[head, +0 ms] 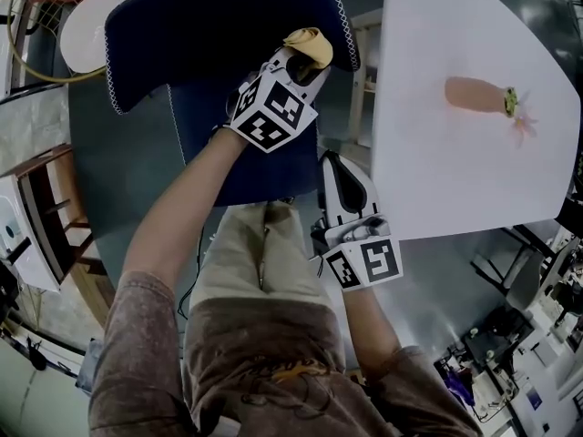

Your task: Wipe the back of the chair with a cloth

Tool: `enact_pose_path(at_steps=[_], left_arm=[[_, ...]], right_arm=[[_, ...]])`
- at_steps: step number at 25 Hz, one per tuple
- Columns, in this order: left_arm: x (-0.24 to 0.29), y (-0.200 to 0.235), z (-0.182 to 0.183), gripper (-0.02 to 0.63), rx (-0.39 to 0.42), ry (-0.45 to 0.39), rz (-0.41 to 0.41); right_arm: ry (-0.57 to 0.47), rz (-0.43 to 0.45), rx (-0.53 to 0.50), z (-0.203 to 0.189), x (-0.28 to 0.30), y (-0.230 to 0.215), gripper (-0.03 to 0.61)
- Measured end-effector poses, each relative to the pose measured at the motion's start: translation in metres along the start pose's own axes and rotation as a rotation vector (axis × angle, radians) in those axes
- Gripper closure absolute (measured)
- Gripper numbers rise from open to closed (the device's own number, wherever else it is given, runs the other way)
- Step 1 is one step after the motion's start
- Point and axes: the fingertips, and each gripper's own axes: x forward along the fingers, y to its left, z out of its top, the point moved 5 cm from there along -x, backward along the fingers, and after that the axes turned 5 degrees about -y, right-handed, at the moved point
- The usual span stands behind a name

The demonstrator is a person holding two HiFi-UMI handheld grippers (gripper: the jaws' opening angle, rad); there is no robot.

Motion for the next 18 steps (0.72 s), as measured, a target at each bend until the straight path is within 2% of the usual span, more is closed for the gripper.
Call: enact_pose_path(at_steps=[4, 11, 14, 18], left_arm=[[0.01, -0.022, 0.01, 0.561, 0.013, -0.034, -0.086], [-0.005, -0.035, 0.012, 0.561, -0.007, -0.08, -0.151], [-0.022, -0.033, 0.0, 0.561, -0.013, -0.073, -0.131], [-0.05, -0.023, -0.028, 0.561, -0.033, -0.051, -0.055]], right_arm=[[0.004, -0.011, 0.006, -0.004, -0.006, -0.004, 0.552], [0.013, -0.011, 0.0, -0.007, -0.013, -0.007, 0.552], [0.018, -0.002, -0.004, -0.01, -0.012, -0.002, 0.552], [0.026, 0.015, -0.01, -0.014, -0.011, 0.004, 0.552]])
